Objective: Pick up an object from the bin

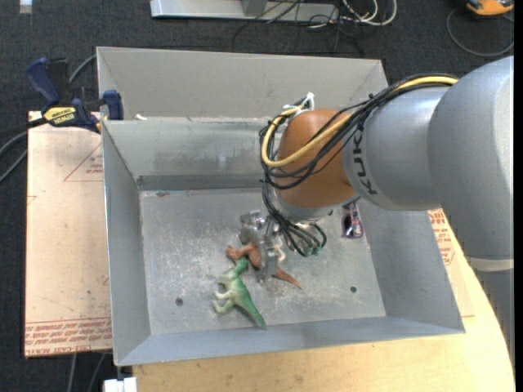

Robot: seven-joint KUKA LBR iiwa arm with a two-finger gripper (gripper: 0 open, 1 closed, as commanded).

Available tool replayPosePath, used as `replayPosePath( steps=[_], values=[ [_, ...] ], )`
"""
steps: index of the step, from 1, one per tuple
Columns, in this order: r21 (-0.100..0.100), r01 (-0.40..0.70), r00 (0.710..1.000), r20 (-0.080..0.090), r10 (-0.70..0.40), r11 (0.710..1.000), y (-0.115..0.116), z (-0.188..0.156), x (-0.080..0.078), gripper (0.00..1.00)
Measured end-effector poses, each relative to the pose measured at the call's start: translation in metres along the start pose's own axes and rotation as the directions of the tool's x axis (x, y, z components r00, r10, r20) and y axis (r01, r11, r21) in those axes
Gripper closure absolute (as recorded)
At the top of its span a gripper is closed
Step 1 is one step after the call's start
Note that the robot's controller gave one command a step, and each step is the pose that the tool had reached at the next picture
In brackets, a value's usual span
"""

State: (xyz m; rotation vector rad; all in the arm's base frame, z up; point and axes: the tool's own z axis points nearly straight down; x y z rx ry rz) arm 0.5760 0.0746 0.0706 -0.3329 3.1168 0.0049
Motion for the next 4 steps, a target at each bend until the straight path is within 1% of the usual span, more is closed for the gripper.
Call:
replayPosePath(
  steps=[3,4],
  values=[
    [0.000,0.000,1.000,0.000,0.000,1.000,0.000,0.000,0.000,1.00],
    [-0.001,-0.035,0.999,0.002,0.035,0.999,0.025,-0.105,-0.019,1.00]
  ],
)
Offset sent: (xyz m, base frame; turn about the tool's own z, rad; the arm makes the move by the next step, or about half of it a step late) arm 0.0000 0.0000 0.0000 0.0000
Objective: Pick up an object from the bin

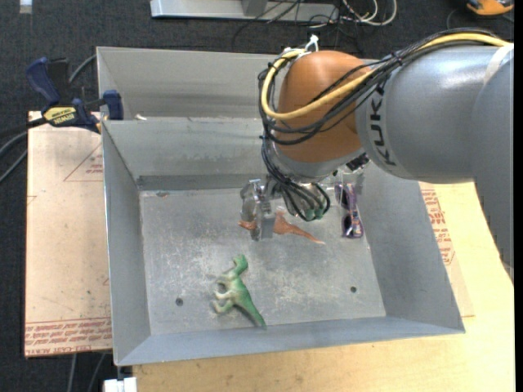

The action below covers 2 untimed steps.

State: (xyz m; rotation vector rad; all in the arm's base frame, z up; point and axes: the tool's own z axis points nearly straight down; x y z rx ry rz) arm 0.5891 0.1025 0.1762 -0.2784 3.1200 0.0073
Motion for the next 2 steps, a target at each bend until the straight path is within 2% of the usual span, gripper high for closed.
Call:
replayPosePath(
  steps=[1,2],
  values=[
    [0.000,-0.001,1.000,0.000,0.001,1.000,0.000,0.000,0.000,1.00],
    [-0.001,-0.035,0.999,0.004,0.035,0.999,0.007,-0.087,-0.011,1.00]
  ],
)
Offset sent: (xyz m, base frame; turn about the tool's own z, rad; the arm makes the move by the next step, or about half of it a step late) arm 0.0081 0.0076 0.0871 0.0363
